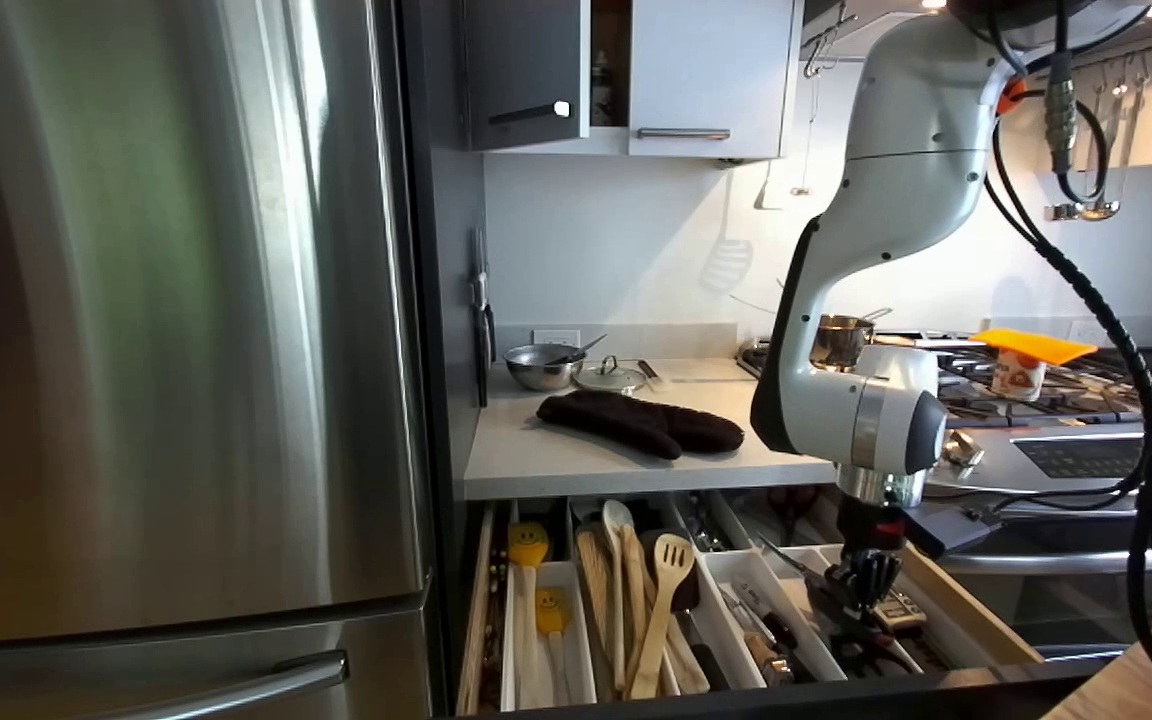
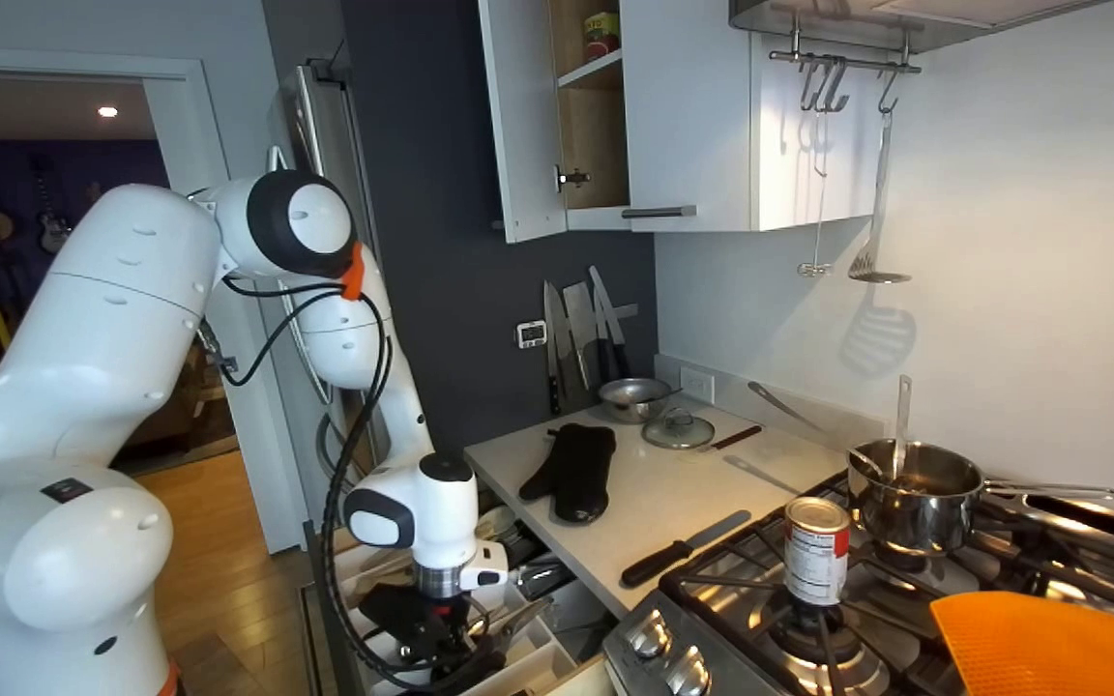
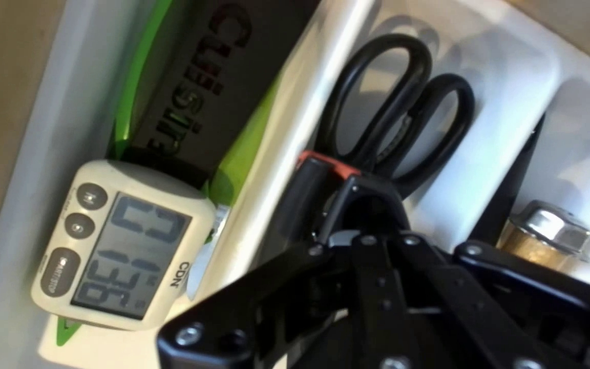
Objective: Move one scissors in the drawer forwards
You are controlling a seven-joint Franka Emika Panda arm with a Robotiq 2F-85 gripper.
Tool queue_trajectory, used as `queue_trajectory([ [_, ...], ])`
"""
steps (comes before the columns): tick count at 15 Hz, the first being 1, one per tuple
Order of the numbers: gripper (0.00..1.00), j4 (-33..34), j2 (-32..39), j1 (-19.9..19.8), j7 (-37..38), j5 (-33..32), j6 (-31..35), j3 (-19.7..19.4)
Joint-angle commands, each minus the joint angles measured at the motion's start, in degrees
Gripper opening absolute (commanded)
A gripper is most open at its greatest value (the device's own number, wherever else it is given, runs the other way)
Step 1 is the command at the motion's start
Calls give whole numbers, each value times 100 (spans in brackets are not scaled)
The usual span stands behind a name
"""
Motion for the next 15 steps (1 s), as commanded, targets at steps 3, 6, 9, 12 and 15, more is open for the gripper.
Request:
queue_trajectory([
  [3, 0, -581, -324, 237, 384, -471, -77, -385],
  [6, 0, -524, -486, 27, -89, -57, 51, -195],
  [9, 0, -565, -517, -49, -217, -27, -23, -146],
  [12, 0, -568, -614, -137, -652, 278, 33, 49],
  [15, 0, -592, -737, -140, -1070, 765, 86, 261],
])
